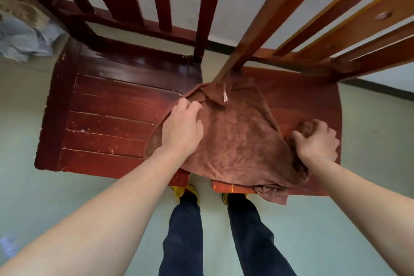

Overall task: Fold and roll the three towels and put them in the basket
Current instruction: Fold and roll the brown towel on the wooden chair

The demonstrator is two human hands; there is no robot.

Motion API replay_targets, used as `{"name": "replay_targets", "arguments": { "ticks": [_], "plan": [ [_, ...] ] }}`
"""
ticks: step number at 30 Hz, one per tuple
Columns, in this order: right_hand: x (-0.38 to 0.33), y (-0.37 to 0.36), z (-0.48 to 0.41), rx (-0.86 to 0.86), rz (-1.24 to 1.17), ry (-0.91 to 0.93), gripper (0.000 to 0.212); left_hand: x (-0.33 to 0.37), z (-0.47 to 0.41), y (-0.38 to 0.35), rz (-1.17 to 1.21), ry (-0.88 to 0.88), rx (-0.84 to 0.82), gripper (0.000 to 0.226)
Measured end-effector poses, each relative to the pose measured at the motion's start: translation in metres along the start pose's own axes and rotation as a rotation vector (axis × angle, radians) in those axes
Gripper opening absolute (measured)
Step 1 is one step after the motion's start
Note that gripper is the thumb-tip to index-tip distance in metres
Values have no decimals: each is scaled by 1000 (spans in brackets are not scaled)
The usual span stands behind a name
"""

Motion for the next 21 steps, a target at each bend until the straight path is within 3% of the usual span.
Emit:
{"name": "replay_targets", "arguments": {
  "ticks": [4, 7, 9, 12, 14, 16, 19, 21],
  "plan": [
    [39, -13, -10, -65, -291, -361, 90, 77, -16, -44, -152, -316, -154, 46],
    [53, -30, -9, -145, -443, -269, 52, 108, -32, -80, -334, -341, -262, 69],
    [55, -33, -14, -104, -495, -127, 27, 110, -43, -93, -453, -299, -310, 74],
    [65, -14, -42, 126, -592, -32, 16, 96, -48, -98, -599, -286, -288, 47],
    [81, 12, -70, 300, -678, -84, 18, 82, -41, -98, -632, -267, -272, 31],
    [94, 27, -94, 335, -726, -181, 20, 62, -36, -90, -636, -199, -246, 21],
    [103, 32, -106, 0, -858, -295, 23, 46, -33, -72, -652, -57, -196, 17],
    [101, 26, -95, -192, -710, -219, 23, 40, -32, -64, -642, 8, -214, 19]
  ]
}}
Point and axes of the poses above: each hand's wrist, its own z-axis away from the middle knuckle, its own y-axis out of the back of the hand, x = y × z, the point moved 2 cm from there along -z, towards the middle knuckle, and after that the axes turned 12 degrees about y, right-handed, at the moved point
